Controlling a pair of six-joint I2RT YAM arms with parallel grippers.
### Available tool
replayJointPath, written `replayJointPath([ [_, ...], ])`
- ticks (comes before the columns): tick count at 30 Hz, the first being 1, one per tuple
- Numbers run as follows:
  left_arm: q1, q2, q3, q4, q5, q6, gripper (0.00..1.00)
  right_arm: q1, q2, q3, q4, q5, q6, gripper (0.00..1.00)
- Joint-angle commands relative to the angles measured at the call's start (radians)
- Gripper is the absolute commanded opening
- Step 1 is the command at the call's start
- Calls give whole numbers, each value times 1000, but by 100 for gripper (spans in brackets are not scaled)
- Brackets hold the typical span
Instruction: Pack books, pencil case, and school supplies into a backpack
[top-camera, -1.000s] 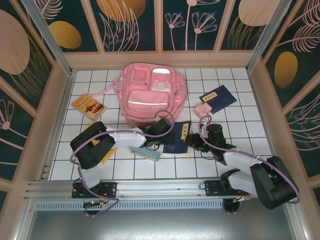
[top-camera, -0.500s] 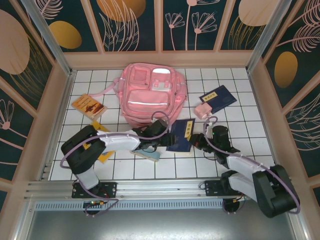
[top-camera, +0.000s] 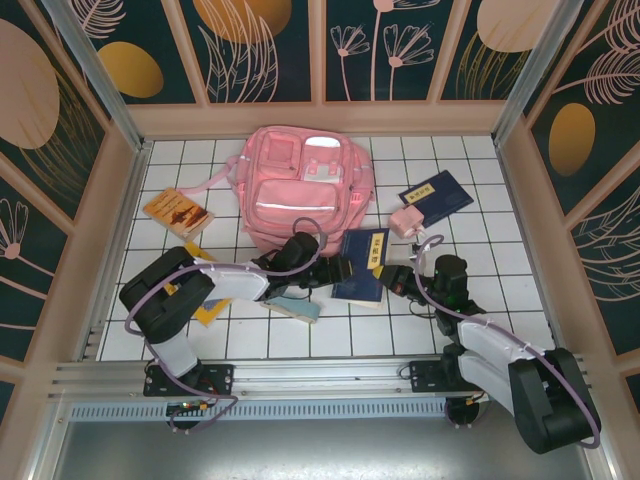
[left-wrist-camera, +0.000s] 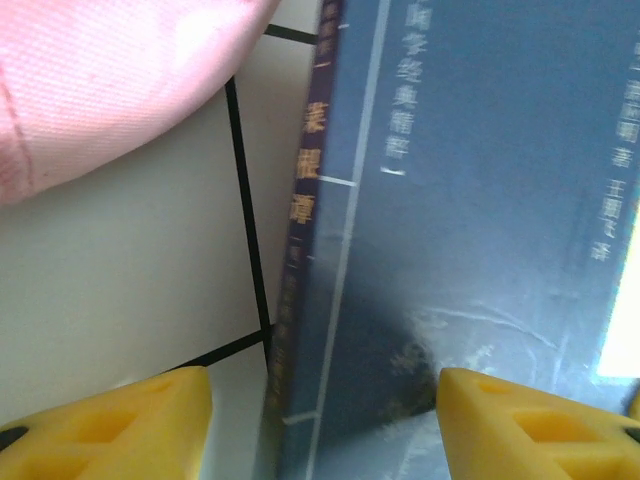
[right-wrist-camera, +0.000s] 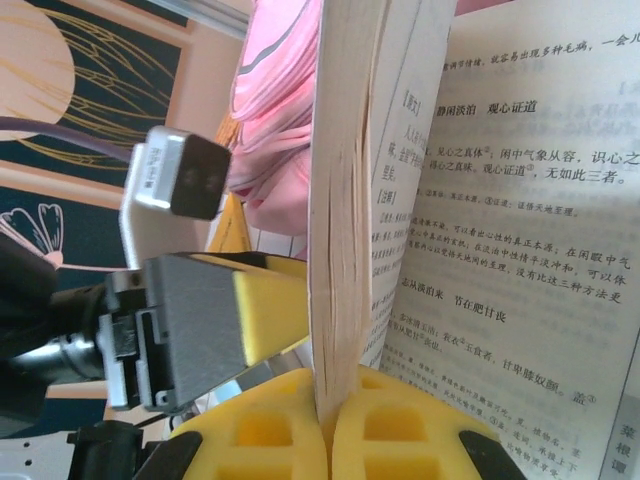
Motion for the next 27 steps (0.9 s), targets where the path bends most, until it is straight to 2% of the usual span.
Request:
replayJointPath([
  [1,10,32,-22,158,84,-50,62,-5,-21,-12,101,-51,12,0],
  [2,9,38,-27,189,101,-58,61,-5,-21,-14,111,-55,15,0],
  [5,14,33,-63,295,142,-96,48,-5,-18,-14,105,-54,11,0],
  [9,22,-36,-117,377,156,-119,39,-5,-10,-8,75,-37,-11,0],
  [15,23,-190,-141,330,134,-72,17,-7,8,0,60,-23,-30,0],
  [18,23,-237,-142,307,126,-51,2,-7,9,3,60,-22,-28,0],
  [20,23,-252,-151,337,133,-62,0,-7,8,3,69,-25,-22,0],
  [22,23,-257,-168,405,147,-90,0,-8,4,-1,80,-27,-15,11],
  [23,22,-257,-180,444,153,-106,0,-7,1,-5,90,-31,-11,7],
  [24,23,-257,-188,474,160,-121,0,-8,-1,-8,101,-33,-6,7],
  [25,22,-258,-195,503,167,-132,0,-7,-3,-12,110,-37,1,14],
  [27,22,-267,-207,539,169,-144,0,-7,-9,-18,114,-32,13,41],
])
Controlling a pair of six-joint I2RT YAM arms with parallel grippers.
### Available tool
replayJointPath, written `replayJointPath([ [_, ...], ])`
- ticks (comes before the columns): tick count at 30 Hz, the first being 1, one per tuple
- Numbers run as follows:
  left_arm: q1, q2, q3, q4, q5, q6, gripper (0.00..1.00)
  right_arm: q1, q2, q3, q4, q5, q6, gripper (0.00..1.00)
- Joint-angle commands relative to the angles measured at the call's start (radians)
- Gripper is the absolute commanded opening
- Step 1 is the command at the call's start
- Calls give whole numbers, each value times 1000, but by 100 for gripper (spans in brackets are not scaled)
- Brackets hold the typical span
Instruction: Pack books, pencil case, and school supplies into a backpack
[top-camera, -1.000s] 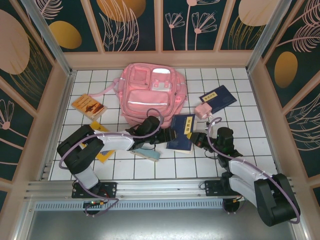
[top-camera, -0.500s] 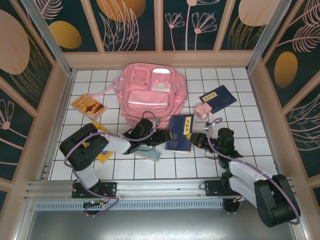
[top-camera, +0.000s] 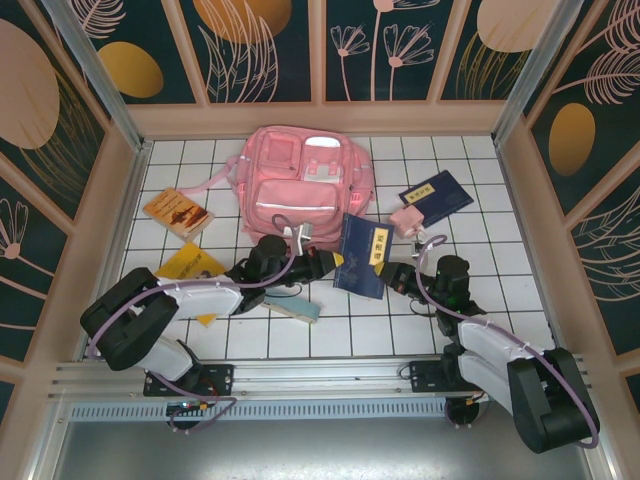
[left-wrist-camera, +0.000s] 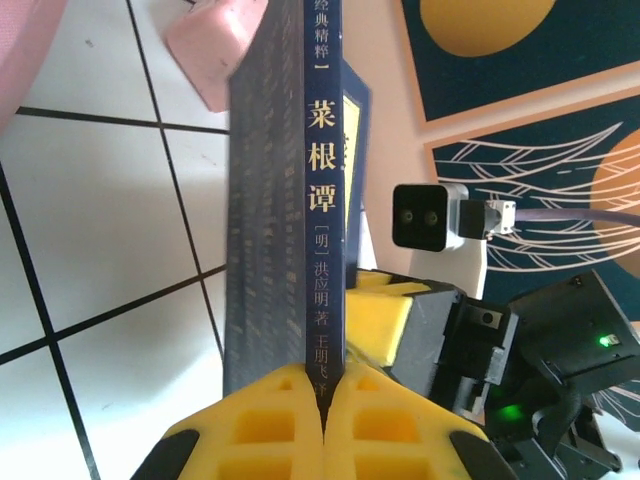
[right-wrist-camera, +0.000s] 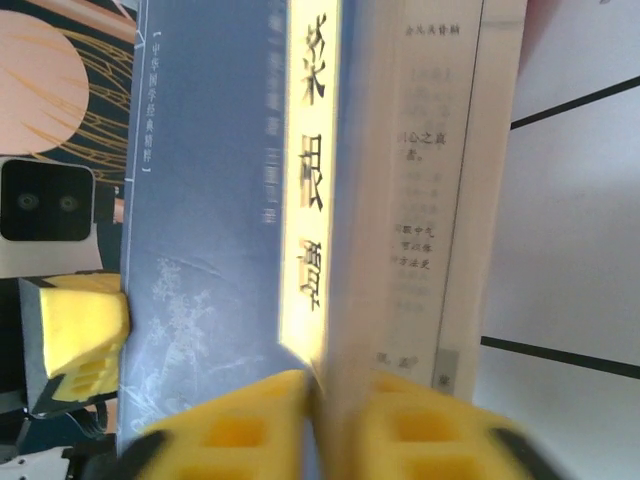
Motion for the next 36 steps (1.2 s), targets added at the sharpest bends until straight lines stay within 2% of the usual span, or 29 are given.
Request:
replayJointPath([
  [1,-8,-41,-14,188,50,-34,0,5,-21,-12,71,-40,8,45],
  [3,-8,-66,-20,196,48,-33,0,4,-26,-28,97,-43,20,47],
  [5,-8,-95,-15,184,46,-29,0,0,-27,-42,117,-40,39,65],
  [7,-7,-117,-7,172,52,-19,0,-6,-25,-54,158,-48,56,67],
  [8,-7,-125,-3,165,54,-17,0,-10,-22,-59,176,-55,69,73],
  [10,-7,-134,0,166,62,-15,0,-15,-16,-60,219,-70,90,76],
  [11,-6,-136,0,175,65,-18,0,-18,-9,-60,235,-77,101,83],
  [16,-7,-104,-1,254,90,-60,0,-18,31,-58,384,-152,184,89],
  [25,-3,-41,7,337,106,-87,0,-17,38,-38,489,-216,260,84],
  [27,3,-19,14,323,106,-81,0,-18,26,-32,494,-227,269,74],
  [32,31,20,5,300,116,-72,0,-20,-63,-15,358,-200,219,52],
  [33,33,24,6,280,114,-59,0,-22,-83,-16,331,-191,208,40],
  [34,34,26,7,264,114,-49,0,-23,-100,-19,307,-181,200,20],
  [35,35,30,9,249,114,-41,0,-27,-111,-20,287,-169,196,5],
  [36,35,31,11,234,116,-31,0,-29,-122,-23,268,-159,192,0],
])
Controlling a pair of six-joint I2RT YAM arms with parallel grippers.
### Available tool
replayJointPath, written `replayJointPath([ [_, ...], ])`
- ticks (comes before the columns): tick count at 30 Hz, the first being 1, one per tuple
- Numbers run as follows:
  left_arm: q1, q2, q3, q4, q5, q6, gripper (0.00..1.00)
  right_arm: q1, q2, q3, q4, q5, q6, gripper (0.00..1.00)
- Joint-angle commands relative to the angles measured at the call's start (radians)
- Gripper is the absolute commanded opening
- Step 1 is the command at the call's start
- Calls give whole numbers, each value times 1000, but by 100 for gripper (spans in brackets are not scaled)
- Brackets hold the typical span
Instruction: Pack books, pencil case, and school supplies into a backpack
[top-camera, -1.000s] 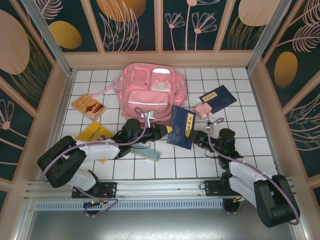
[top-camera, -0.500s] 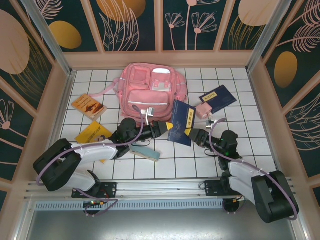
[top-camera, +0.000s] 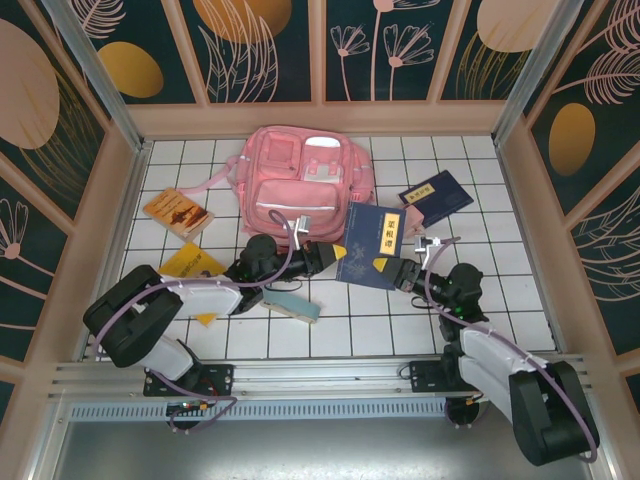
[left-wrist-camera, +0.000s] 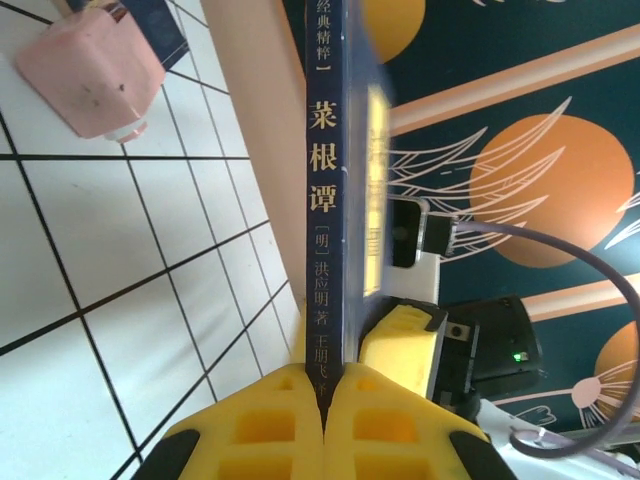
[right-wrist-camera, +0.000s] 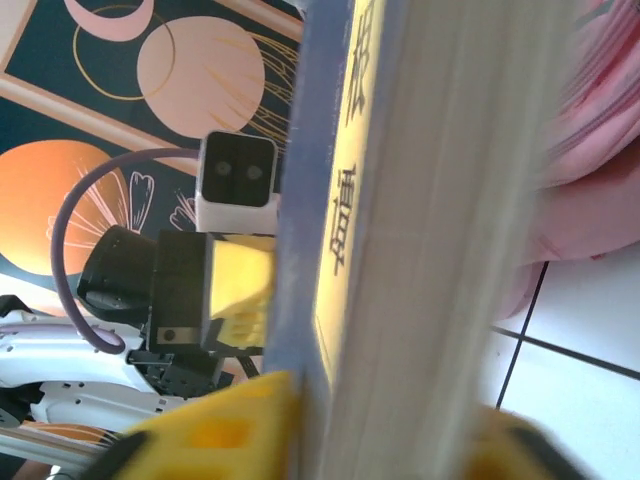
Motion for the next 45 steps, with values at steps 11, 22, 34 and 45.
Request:
replayJointPath([
  [11,7,-67,242,-703,-210,440,70,-18,-42,34,-200,88,-119,0],
  [22,8,138,626,-1329,-796,829,73,-20,-59,32,-298,135,-174,0],
  [34,-14,307,714,-1414,-889,929,69,-20,-56,19,-282,125,-180,0],
  [45,-51,308,726,-1376,-786,1000,83,-24,-58,5,-262,104,-176,0],
])
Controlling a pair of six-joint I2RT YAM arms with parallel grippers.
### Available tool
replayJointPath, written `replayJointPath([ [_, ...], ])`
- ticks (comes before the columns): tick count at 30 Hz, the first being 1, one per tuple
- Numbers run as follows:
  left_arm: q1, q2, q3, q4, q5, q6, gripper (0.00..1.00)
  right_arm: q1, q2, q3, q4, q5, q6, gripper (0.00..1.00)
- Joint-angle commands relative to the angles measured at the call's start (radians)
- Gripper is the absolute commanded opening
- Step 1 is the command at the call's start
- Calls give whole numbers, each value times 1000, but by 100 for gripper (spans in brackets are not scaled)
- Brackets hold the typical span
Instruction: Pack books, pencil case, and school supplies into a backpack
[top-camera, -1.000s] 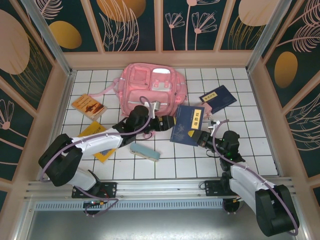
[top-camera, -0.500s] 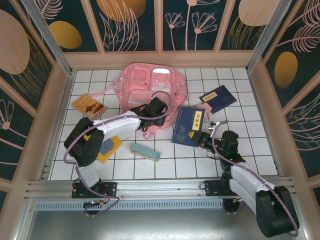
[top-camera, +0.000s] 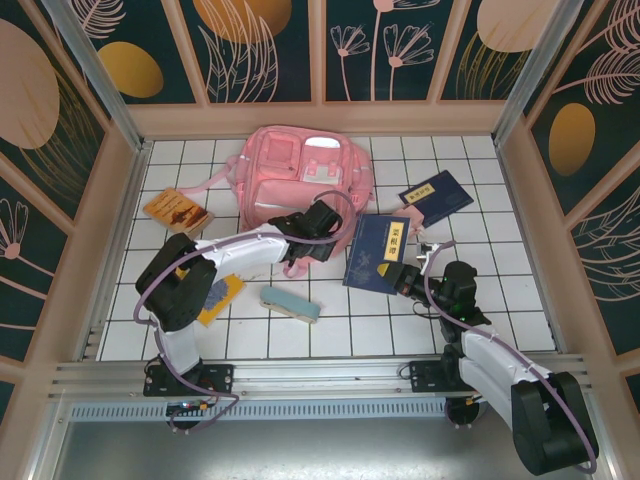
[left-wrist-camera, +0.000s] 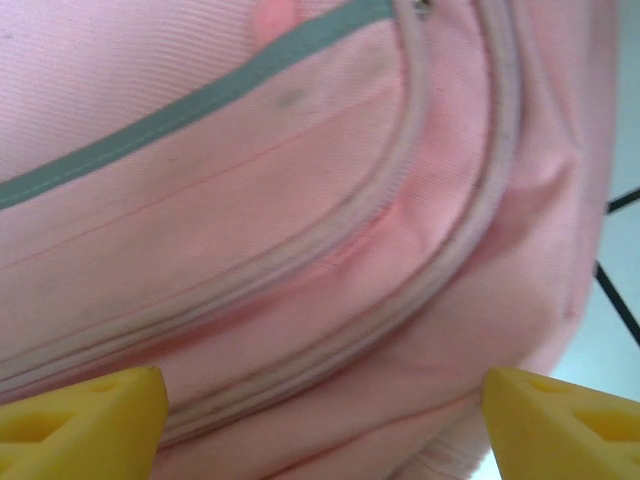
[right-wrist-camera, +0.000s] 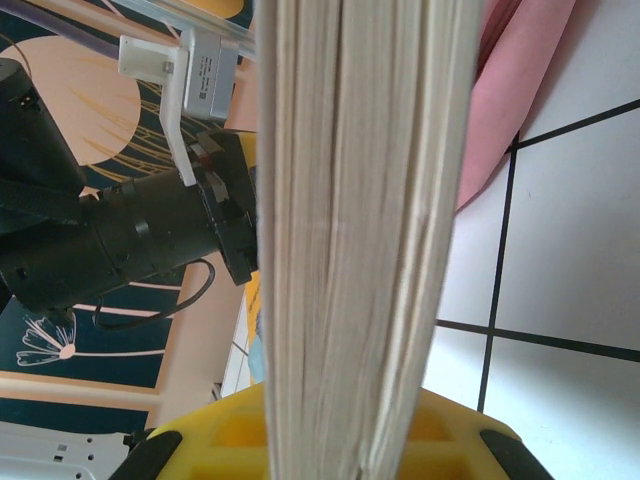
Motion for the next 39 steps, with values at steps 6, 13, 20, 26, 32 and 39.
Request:
replayJointPath([
  [6,-13,5,26,-12,40,45,79,-15,-16,-1,59,-26,-15,0],
  [13,-14,69,63,-46,-46,47,60,-17,-15,-1,58,-29,-14,0],
  [20,-14,66,78,-52,-66,44,5,-17,-16,-2,55,-29,-14,0],
  [26,-16,3,137,-59,-68,15,0,-16,-15,-1,77,-42,9,0],
  [32,-16,-69,214,-64,-47,-17,0,37,3,10,122,-24,42,0],
  [39,-16,-120,285,-56,-44,-44,0,168,187,69,270,34,95,0],
])
